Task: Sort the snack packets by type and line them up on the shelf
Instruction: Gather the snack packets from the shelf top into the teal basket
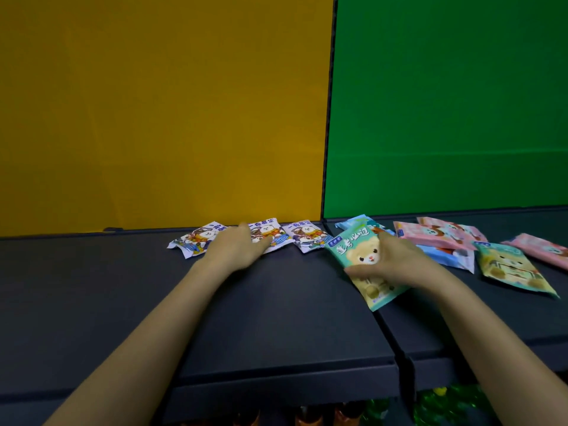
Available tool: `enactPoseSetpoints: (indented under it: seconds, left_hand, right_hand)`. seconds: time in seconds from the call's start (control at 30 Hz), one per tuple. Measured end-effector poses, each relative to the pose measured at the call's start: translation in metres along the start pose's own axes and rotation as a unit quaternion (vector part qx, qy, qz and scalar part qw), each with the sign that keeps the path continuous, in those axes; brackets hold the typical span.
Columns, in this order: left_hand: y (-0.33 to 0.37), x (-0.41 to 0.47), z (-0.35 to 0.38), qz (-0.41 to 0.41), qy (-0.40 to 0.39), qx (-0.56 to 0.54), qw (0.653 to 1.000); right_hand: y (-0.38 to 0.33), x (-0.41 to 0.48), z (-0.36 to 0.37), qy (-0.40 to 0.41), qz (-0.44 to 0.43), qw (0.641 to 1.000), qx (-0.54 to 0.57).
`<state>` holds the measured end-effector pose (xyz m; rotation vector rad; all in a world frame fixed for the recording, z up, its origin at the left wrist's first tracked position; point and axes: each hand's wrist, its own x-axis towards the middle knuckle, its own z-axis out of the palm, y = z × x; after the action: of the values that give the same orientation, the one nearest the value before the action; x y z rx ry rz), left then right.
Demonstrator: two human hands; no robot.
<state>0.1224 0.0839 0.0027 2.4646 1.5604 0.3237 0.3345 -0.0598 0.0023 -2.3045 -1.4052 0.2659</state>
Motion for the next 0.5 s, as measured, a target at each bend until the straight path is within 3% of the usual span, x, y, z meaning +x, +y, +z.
enactPoseSetpoints:
  seconds: [0.23, 0.3, 0.4, 0.5]
  left_hand:
    - [0.024, 0.056, 0.018, -0.093, 0.001, -0.073, 0.993]
    - [0.027, 0.065, 0.026, -0.103, 0.013, -0.095, 0.990]
    - [0.030, 0.076, 0.030, -0.127, 0.021, -0.213, 0.968]
    - [0.027, 0.080, 0.027, -0.118, 0.019, -0.236, 0.964]
  right_hand:
    - [0.004, 0.002, -0.005, 0.062, 0.001, 0.991, 0.117]
    - [0.006, 0.002, -0.007, 0.077, 0.007, 0.986, 0.145]
    - [0.010, 0.000, -0.009, 0.090, 0.011, 0.980, 0.177]
    - [0.014, 0.001, -0.009, 0.095, 0.016, 0.973, 0.208]
